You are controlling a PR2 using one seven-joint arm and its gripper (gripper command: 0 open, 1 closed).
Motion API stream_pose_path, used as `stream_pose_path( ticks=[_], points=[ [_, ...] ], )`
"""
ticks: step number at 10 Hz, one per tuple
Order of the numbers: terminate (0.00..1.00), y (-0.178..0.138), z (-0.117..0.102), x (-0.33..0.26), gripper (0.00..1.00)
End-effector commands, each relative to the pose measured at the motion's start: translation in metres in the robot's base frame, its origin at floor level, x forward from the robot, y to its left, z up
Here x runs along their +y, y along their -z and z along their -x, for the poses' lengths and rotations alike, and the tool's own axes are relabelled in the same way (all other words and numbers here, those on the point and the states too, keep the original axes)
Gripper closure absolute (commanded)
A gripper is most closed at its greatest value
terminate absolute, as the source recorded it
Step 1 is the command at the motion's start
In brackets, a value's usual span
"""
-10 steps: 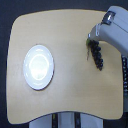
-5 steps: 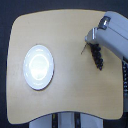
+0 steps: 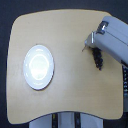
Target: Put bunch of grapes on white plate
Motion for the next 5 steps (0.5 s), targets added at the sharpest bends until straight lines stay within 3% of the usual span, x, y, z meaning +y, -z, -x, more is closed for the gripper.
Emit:
stream_pose_path(
  ticks=[1,5],
  points=[
    [0.00,0.0032,0.0104,-0.0009,1.00],
    [0.00,-0.0044,0.0122,-0.0068,1.00]
  ],
)
